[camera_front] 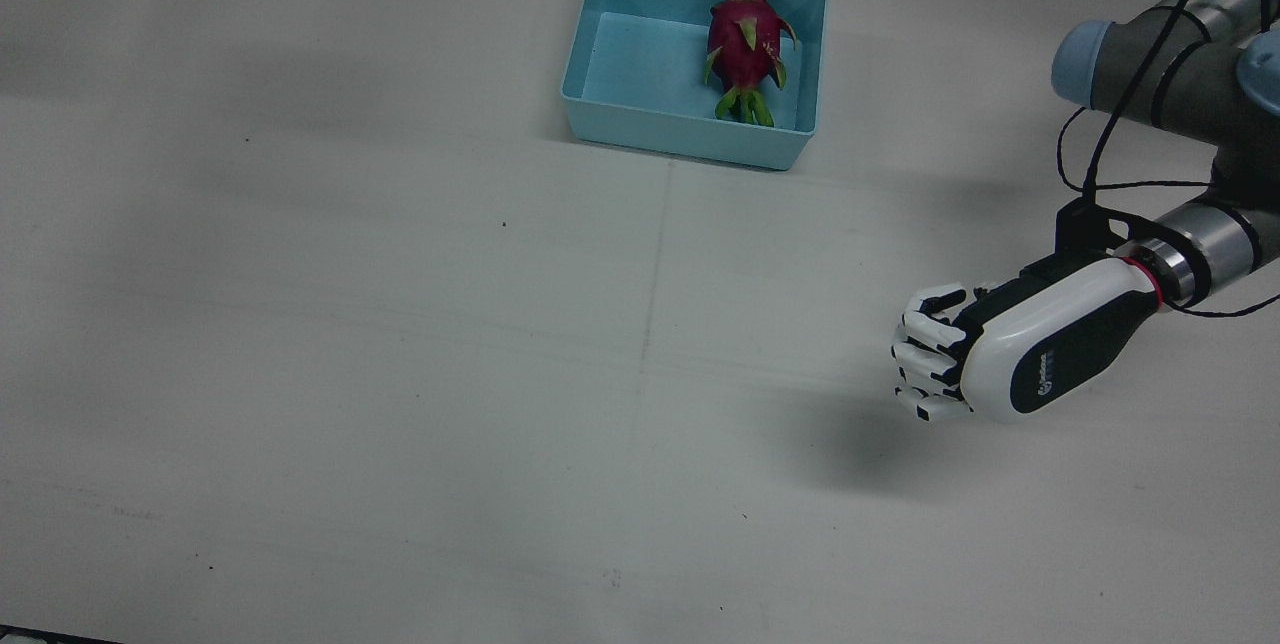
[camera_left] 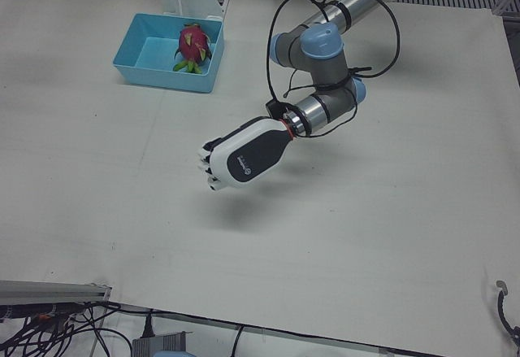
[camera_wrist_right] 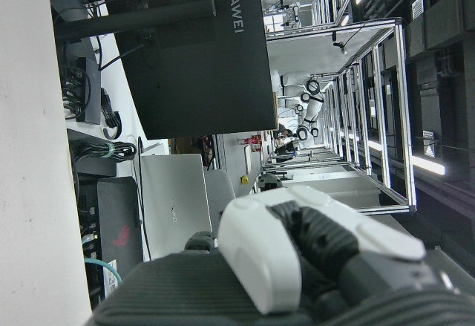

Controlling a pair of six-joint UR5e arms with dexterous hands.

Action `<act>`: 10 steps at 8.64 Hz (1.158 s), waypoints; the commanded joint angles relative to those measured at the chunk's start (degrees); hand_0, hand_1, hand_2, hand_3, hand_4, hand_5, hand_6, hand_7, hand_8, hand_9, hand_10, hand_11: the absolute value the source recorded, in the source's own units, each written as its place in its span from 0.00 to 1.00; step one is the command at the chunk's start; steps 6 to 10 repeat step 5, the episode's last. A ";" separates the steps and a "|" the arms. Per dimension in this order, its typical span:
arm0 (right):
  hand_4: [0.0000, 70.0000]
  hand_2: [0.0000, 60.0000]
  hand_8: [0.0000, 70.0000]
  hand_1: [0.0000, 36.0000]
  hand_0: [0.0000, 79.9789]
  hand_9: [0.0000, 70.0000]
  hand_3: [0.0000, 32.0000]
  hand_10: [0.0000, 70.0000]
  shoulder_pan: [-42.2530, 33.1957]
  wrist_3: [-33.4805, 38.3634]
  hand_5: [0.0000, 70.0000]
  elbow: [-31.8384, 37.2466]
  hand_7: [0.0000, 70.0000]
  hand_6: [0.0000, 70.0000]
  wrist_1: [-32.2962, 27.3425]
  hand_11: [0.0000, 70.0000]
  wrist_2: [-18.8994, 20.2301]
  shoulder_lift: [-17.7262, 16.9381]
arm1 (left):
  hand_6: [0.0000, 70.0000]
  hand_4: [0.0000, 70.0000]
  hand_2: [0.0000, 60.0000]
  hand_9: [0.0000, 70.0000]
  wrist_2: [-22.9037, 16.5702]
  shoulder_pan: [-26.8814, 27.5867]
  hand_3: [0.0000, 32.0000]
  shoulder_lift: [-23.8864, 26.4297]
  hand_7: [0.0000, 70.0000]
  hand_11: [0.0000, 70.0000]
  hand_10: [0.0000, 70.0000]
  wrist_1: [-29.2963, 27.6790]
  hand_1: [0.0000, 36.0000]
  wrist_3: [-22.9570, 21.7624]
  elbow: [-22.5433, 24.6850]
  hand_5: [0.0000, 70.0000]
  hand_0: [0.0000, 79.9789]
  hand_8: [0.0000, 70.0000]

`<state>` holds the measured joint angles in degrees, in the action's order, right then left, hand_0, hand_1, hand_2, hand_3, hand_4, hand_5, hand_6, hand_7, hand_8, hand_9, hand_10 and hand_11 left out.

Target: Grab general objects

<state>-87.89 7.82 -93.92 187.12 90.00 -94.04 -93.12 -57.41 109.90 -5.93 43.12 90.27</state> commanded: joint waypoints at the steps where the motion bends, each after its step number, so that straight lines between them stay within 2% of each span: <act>1: 0.00 0.00 0.00 0.00 0.00 0.00 0.00 0.00 0.00 0.00 0.00 -0.12 0.00 0.00 0.00 0.00 0.00 0.00 | 1.00 1.00 1.00 1.00 0.84 -9.28 0.00 0.24 1.00 1.00 0.96 -9.69 1.00 -1.37 -13.52 1.00 1.00 1.00; 4: 0.00 0.00 0.00 0.00 0.00 0.00 0.00 0.00 0.09 0.09 0.00 0.23 0.00 0.00 0.00 0.00 0.00 0.00 | 1.00 1.00 1.00 1.00 1.62 -12.71 0.00 -2.40 1.00 1.00 1.00 -11.55 1.00 -1.20 -17.75 1.00 1.00 1.00; 5: 0.00 0.00 0.00 0.00 0.00 0.00 0.00 0.00 0.09 0.09 0.00 0.32 0.00 0.00 0.00 0.00 0.00 0.00 | 1.00 1.00 1.00 1.00 2.84 -12.99 0.00 -3.01 1.00 1.00 1.00 -11.82 1.00 -1.28 -17.76 1.00 1.00 1.00; 10: 0.00 0.00 0.00 0.00 0.00 0.00 0.00 0.00 0.09 0.09 0.00 0.32 0.00 0.00 0.00 0.00 0.00 0.00 | 1.00 1.00 1.00 1.00 2.84 -12.99 0.00 -3.01 1.00 1.00 1.00 -11.82 1.00 -1.28 -17.76 1.00 1.00 1.00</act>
